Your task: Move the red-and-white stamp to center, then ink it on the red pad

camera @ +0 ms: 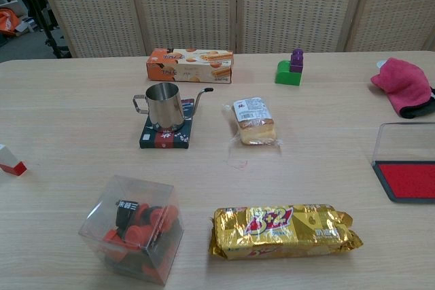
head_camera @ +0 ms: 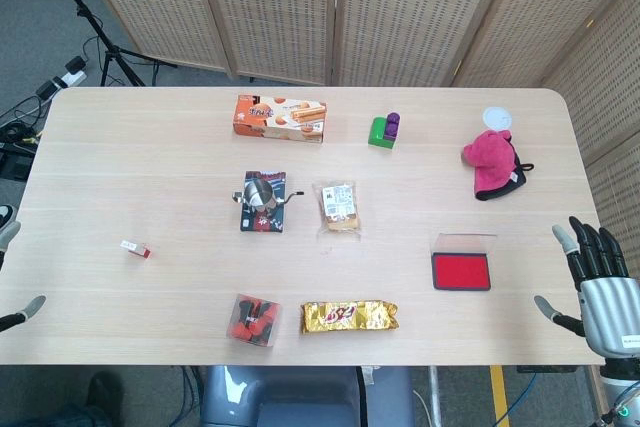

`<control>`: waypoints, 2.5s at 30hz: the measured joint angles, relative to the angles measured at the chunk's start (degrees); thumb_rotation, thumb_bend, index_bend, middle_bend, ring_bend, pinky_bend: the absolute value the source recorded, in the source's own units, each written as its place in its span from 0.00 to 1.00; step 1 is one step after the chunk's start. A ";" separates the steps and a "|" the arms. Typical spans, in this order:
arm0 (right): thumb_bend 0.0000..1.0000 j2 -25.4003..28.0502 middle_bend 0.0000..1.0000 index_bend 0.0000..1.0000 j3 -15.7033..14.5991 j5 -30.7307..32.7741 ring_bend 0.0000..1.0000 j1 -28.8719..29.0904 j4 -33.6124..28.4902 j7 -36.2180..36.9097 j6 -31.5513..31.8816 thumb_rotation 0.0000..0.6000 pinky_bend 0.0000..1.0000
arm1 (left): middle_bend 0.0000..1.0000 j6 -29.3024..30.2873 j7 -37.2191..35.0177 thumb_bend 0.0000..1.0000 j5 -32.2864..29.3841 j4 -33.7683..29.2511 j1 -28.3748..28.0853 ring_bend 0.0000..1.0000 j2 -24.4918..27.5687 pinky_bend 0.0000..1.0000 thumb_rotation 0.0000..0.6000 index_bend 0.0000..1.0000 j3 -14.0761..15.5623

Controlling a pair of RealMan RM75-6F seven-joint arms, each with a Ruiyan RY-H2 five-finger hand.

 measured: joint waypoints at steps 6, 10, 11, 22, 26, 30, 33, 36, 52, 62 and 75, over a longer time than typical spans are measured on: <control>0.00 0.17 0.00 0.00 -0.05 -0.08 0.00 0.00 -0.04 0.71 -0.13 1.00 0.00 | 0.00 -0.35 -0.13 0.03 -0.02 -0.07 -0.09 0.00 0.08 0.00 1.00 0.00 0.04; 0.00 0.31 0.00 0.00 -0.03 -0.15 0.00 0.03 -0.20 1.06 -0.21 1.00 0.00 | 0.37 -0.69 -1.62 0.08 0.33 0.18 -0.52 0.35 0.02 0.18 1.00 0.00 -0.07; 0.00 0.30 0.00 0.00 -0.02 -0.11 0.00 0.04 -0.19 1.04 -0.26 1.00 0.00 | 0.53 -0.92 -2.25 0.09 0.33 0.30 -0.70 0.53 -0.01 0.33 1.00 0.00 -0.11; 0.00 0.78 0.00 0.00 0.06 0.31 0.00 0.10 -0.56 2.58 -0.76 1.00 0.00 | 0.95 -7.52 -5.56 0.09 0.20 6.70 -5.64 0.97 -4.82 1.00 1.00 0.03 -1.02; 0.00 1.13 0.00 0.00 0.15 0.73 0.00 0.24 -0.63 3.56 -1.29 1.00 0.00 | 0.96 -12.61 -7.55 0.10 0.01 8.67 -8.58 0.98 -6.17 1.00 1.00 0.16 -1.17; 0.00 1.31 0.00 0.00 0.16 1.02 0.00 0.50 -0.65 4.11 -2.03 1.00 0.00 | 0.96 -19.20 -9.05 0.13 -1.16 10.70 -12.22 0.98 -7.05 1.00 1.00 0.28 -1.48; 0.00 1.38 0.00 0.00 0.18 1.23 0.00 0.67 -0.63 4.29 -2.43 1.00 0.00 | 0.96 -23.83 -9.18 0.16 -2.67 13.12 -14.95 0.98 -8.22 1.00 1.00 0.34 -1.85; 0.00 1.40 0.00 0.00 0.23 1.56 0.00 0.79 -0.61 4.53 -2.81 1.00 0.00 | 0.96 -27.37 -8.36 0.18 -4.39 16.02 -17.17 0.98 -9.98 1.00 1.00 0.37 -2.16; 0.00 1.41 0.00 0.00 0.24 2.21 0.00 1.24 -0.57 4.78 -4.03 1.00 0.00 | 0.96 -34.87 -9.20 0.24 -9.45 25.14 -21.06 0.98 -15.88 1.00 1.00 0.45 -2.08; 0.00 1.48 0.00 0.00 0.25 2.79 0.00 1.48 -0.59 5.07 -4.83 1.00 0.00 | 0.96 -37.56 -9.26 0.24 -10.94 29.69 -22.89 0.98 -18.93 1.00 1.00 0.45 -2.05; 0.00 1.72 0.00 0.00 0.47 3.66 0.00 1.67 -0.55 6.07 -5.47 1.00 0.00 | 0.96 -39.26 -6.14 0.27 -12.39 30.55 -24.65 0.98 -20.95 1.00 1.00 0.52 -2.13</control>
